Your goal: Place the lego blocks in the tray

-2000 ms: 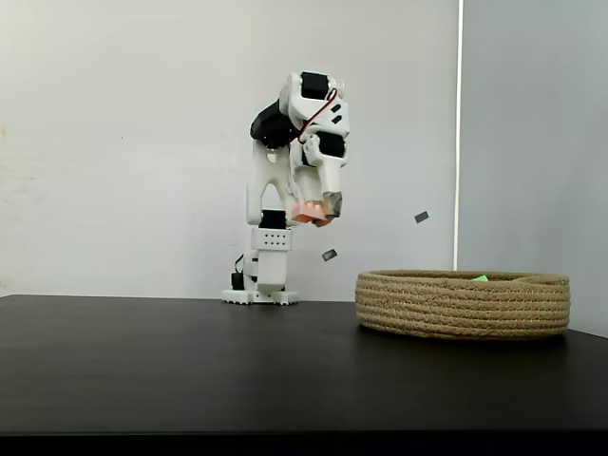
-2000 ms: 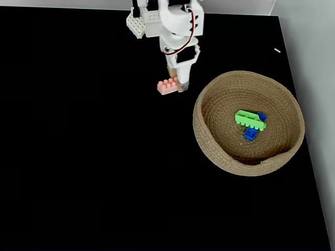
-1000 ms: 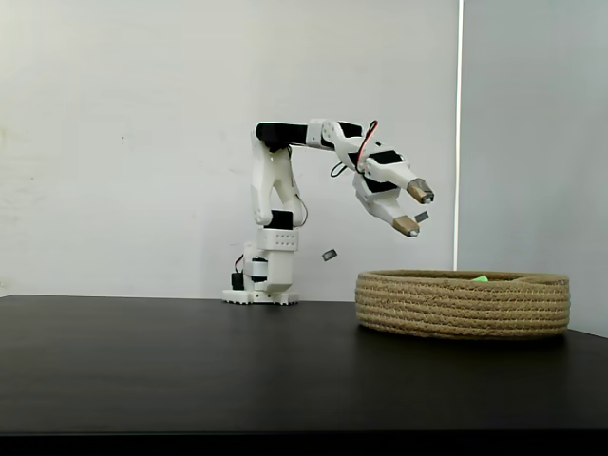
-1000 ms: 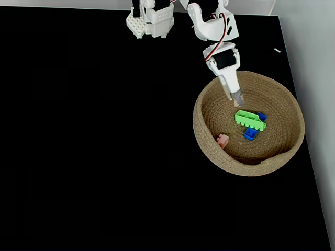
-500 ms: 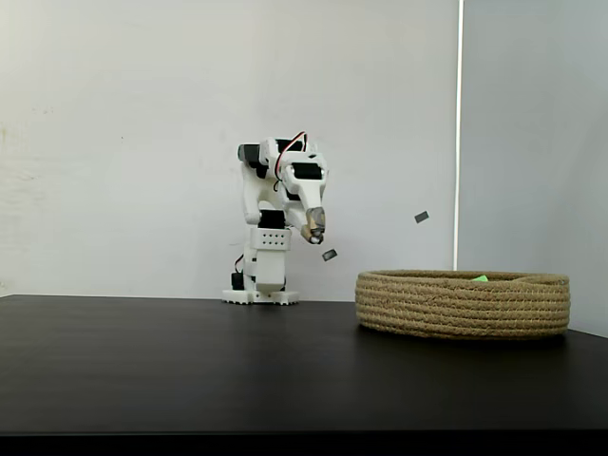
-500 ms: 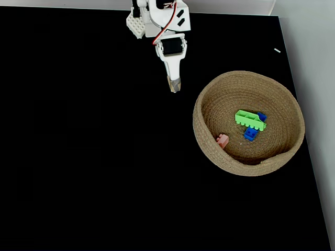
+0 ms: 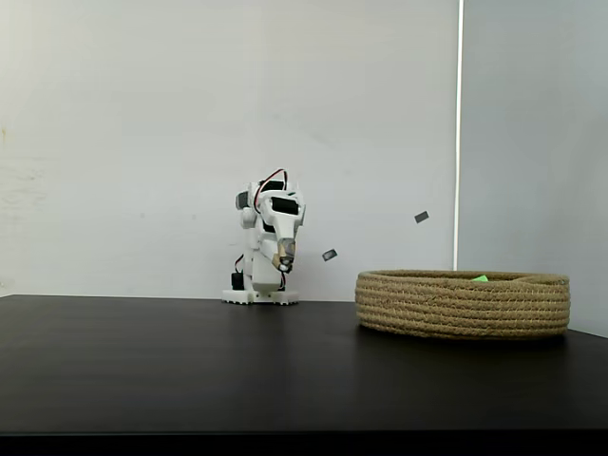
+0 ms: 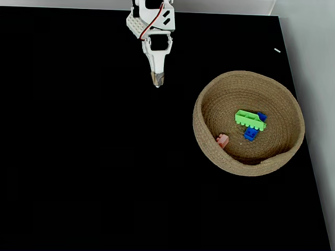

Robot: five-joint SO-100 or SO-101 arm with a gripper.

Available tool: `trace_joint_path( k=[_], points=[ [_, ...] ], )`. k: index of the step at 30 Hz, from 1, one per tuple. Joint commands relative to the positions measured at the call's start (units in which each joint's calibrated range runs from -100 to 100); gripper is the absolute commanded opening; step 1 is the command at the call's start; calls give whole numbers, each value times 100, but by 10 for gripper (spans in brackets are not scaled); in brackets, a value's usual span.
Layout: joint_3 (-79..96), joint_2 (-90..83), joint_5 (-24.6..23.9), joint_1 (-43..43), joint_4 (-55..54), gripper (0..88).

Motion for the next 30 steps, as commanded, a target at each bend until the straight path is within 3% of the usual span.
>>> trace_joint_path(
  k=[1, 5, 30],
  points=[
    [124, -509, 34, 151, 589, 4],
    [124, -982, 103, 266, 1189, 4],
    [124, -982, -10, 225, 1148, 3]
  ],
)
